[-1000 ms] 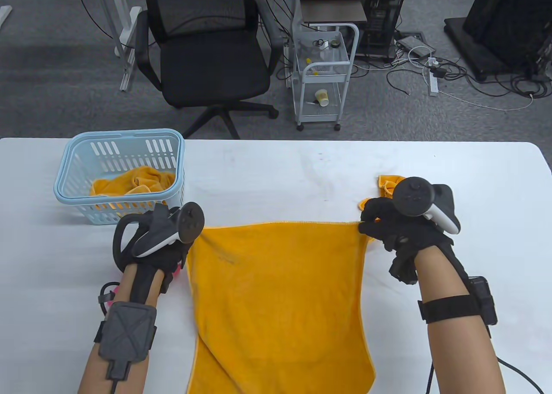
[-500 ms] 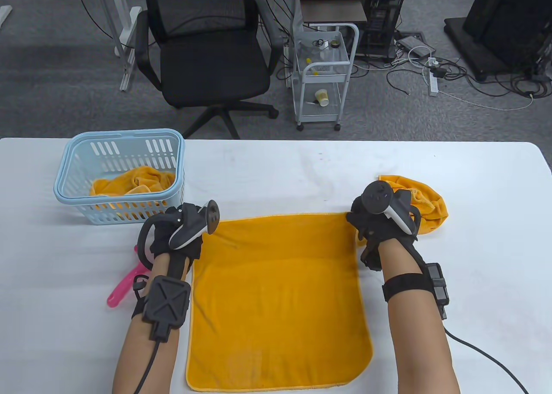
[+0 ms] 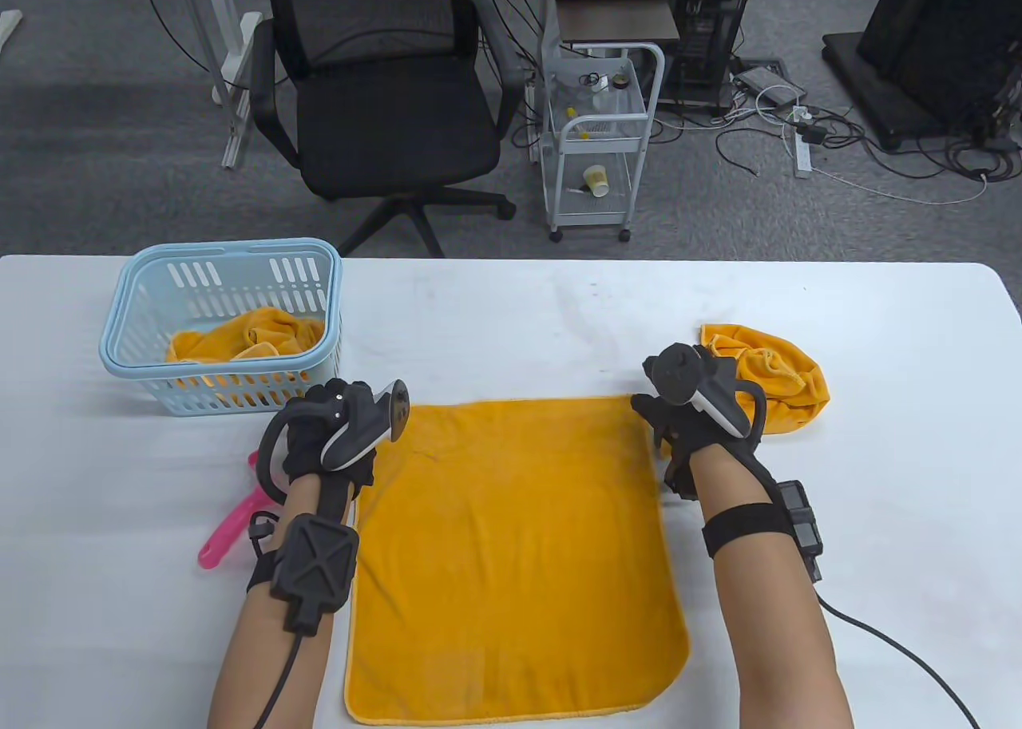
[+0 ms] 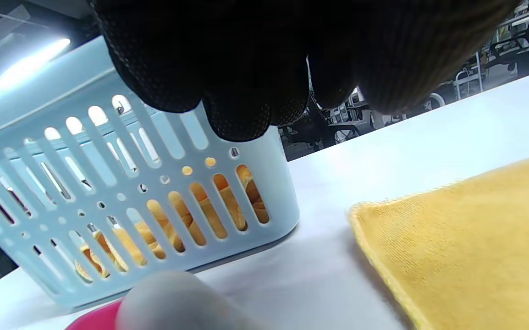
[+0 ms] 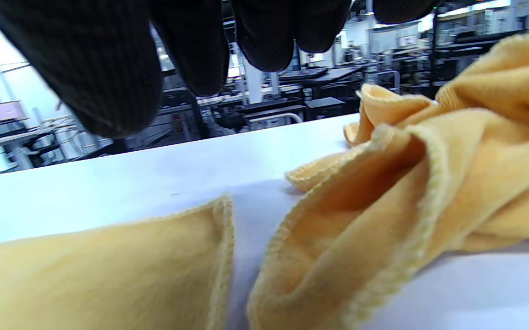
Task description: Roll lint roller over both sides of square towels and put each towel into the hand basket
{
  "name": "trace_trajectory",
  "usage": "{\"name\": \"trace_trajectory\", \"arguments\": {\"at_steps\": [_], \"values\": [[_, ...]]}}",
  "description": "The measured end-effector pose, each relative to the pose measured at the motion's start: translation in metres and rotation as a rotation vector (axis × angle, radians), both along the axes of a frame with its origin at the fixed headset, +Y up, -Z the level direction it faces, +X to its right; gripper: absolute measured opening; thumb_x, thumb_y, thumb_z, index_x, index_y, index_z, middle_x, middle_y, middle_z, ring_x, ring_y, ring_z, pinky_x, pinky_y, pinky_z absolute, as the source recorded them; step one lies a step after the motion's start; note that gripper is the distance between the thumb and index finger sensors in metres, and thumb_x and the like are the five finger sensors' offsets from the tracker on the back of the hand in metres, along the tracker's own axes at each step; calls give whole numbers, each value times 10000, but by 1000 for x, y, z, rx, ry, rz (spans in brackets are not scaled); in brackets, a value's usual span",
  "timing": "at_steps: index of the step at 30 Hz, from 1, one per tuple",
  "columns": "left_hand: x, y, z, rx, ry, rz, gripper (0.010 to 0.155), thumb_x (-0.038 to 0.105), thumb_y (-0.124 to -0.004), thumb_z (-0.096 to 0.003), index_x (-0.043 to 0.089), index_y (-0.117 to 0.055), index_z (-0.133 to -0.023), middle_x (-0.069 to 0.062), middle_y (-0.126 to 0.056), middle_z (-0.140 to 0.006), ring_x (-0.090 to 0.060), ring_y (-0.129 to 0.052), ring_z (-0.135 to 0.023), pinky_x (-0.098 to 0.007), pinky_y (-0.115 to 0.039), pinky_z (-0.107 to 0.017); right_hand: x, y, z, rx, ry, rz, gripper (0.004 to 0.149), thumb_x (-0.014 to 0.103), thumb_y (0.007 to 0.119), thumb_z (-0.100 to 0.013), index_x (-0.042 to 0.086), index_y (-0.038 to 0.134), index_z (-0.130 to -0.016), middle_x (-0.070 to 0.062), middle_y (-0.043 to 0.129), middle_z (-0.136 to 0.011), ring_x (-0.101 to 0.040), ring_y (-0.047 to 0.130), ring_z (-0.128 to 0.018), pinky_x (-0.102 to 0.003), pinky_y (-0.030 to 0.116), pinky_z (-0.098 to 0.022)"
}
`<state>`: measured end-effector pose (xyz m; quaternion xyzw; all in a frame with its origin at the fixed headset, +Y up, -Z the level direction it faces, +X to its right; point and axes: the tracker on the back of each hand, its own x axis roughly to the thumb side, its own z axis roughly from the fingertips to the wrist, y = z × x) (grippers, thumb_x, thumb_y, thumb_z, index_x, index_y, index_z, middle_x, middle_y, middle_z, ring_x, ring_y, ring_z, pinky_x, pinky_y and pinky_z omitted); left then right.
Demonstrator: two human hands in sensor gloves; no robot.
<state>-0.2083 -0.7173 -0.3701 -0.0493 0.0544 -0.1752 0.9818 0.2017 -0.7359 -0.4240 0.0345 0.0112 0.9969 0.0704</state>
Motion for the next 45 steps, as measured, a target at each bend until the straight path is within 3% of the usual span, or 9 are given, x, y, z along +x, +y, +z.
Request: {"name": "trace_trajectory", "arguments": {"at_steps": [5, 9, 18, 24, 28, 32, 38, 42, 45], "values": [[-35, 9, 27, -59, 19, 85, 602, 605, -794, -450, 367, -682, -991, 5, -751, -1089, -309, -901, -899, -561, -732, -689, 5, 14, 38, -53, 155, 23, 722, 529, 894, -448, 218, 664, -1058, -168, 531, -1135, -483, 473, -1054, -720, 485, -686], [-68, 7, 51, -167, 64, 127, 802, 693, -792, -391, 330, -573, -1071, -38, -633, -1166, -377, -801, -998, -610, -675, -718, 13, 11, 71, -115, 243, 58, 779, 554, 892, -445, 208, 620, -1088, -187, 505, -1145, -502, 459, -1051, -724, 486, -681], [-121, -22, 83, -333, 211, 196, 982, 711, -844, -328, 233, -492, -1110, -107, -525, -1206, -451, -687, -1069, -658, -622, -733, 22, -28, 147, -353, 422, 162, 923, 621, 885, -426, 190, 493, -1142, -217, 399, -1172, -530, 390, -1058, -739, 464, -679], [-125, -47, 83, -399, 281, 161, 912, 646, -867, -367, 210, -534, -1095, -116, -603, -1170, -427, -764, -1024, -638, -653, -721, 20, -54, 160, -460, 462, 263, 1055, 663, 877, -407, 156, 331, -1153, -230, 295, -1174, -545, 379, -1053, -742, 468, -674], [-129, -56, 81, -331, 321, 147, 627, 524, -805, -472, 267, -641, -1019, -46, -741, -1078, -357, -859, -936, -597, -695, -702, 19, -53, 162, -438, 471, 276, 1051, 654, 884, -404, 157, 337, -1151, -230, 308, -1176, -545, 398, -1053, -743, 464, -677], [-132, -49, 84, -306, 293, 271, 536, 510, -853, -455, 324, -733, -943, 3, -855, -970, -278, -968, -806, -531, -775, -660, 21, -54, 162, -435, 470, 254, 1051, 648, 889, -403, 154, 340, -1151, -231, 307, -1176, -547, 391, -1052, -745, 461, -675], [-88, -2, 92, -300, 76, 375, 508, 505, -879, -457, 335, -769, -923, -2, -887, -947, -286, -998, -769, -508, -856, -600, 21, -53, 161, -443, 474, 262, 1048, 642, 890, -408, 154, 335, -1151, -233, 303, -1176, -549, 386, -1054, -747, 460, -675], [-6, 17, 95, -315, -160, 400, 505, 508, -875, -464, 330, -773, -925, -36, -899, -965, -354, -1023, -819, -507, -898, -573, 21, -54, 161, -447, 473, 255, 1043, 637, 891, -413, 156, 333, -1151, -232, 297, -1176, -548, 381, -1054, -747, 458, -675], [60, 13, 96, -360, -334, 365, 509, 512, -872, -460, 346, -761, -928, -26, -909, -951, -334, -1041, -803, -495, -905, -567, 21, -54, 161, -447, 471, 251, 1044, 639, 890, -411, 157, 333, -1151, -229, 294, -1176, -545, 378, -1055, -747, 459, -674]]}}
